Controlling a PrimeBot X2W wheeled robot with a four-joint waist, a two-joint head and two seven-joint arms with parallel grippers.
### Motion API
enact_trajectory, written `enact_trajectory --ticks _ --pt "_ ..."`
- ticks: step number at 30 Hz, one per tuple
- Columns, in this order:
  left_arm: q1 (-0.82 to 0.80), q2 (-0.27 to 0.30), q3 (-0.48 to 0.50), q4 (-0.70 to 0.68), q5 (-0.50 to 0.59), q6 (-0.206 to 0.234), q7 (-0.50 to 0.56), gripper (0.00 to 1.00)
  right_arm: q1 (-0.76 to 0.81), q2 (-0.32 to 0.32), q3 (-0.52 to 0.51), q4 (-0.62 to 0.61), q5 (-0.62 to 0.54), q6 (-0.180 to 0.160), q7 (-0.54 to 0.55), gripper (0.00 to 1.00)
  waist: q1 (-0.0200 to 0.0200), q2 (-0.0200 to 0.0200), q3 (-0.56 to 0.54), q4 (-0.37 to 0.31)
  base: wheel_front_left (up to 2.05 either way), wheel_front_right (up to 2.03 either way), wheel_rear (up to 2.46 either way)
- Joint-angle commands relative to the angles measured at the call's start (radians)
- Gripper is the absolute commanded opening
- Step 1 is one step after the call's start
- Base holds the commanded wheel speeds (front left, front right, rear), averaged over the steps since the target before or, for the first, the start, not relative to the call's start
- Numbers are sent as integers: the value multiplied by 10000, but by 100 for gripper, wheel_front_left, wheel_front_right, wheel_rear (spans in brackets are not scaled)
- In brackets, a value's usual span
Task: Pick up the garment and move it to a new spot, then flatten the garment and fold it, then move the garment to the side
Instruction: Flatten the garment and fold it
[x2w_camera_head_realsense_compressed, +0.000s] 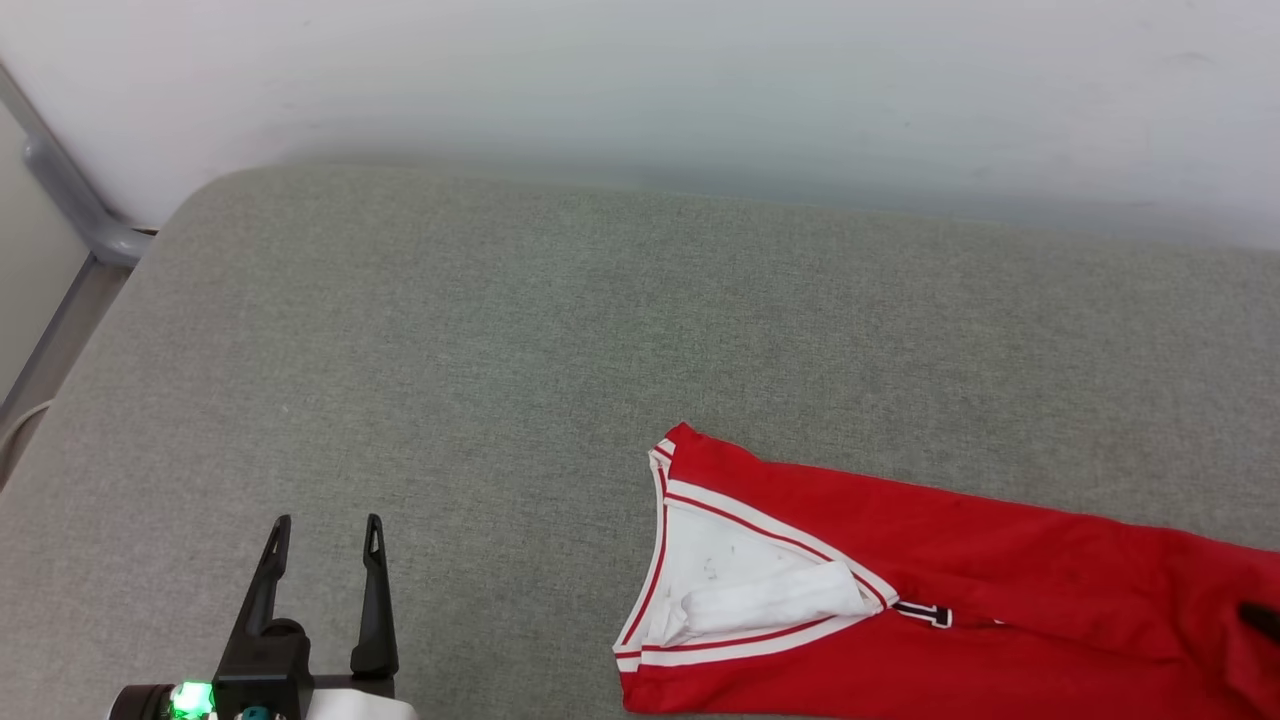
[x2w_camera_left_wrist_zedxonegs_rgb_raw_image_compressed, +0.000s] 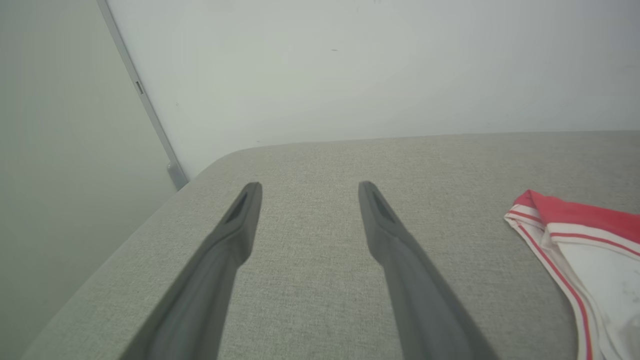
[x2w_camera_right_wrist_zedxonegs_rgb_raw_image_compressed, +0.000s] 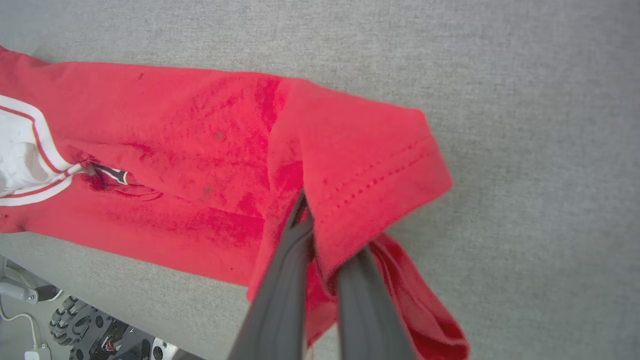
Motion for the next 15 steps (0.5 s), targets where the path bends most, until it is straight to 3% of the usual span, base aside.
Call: enact_trajectory --ticks 1,9,12,15 --pt "64 28 23 21 14 -39 -46 100 105 37 27 -408 -24 -8 -11 0 0 0 -35 -43 0 0 0" --pt "-119 -44 -123 126 53 -74 -46 100 -241 598 718 -2855 -538 -7 470 0 0 0 13 -28 0 0 0" --pt "-188 -46 -155 144 56 -86 -46 100 -517 811 1051 -3260 -818 -8 671 0 0 0 60 9 0 0 0" --pt "-308 -88 -225 198 43 -78 -46 100 -1590 1569 2207 -3803 -1521 -8 1114 0 0 0 197 136 0 0 0"
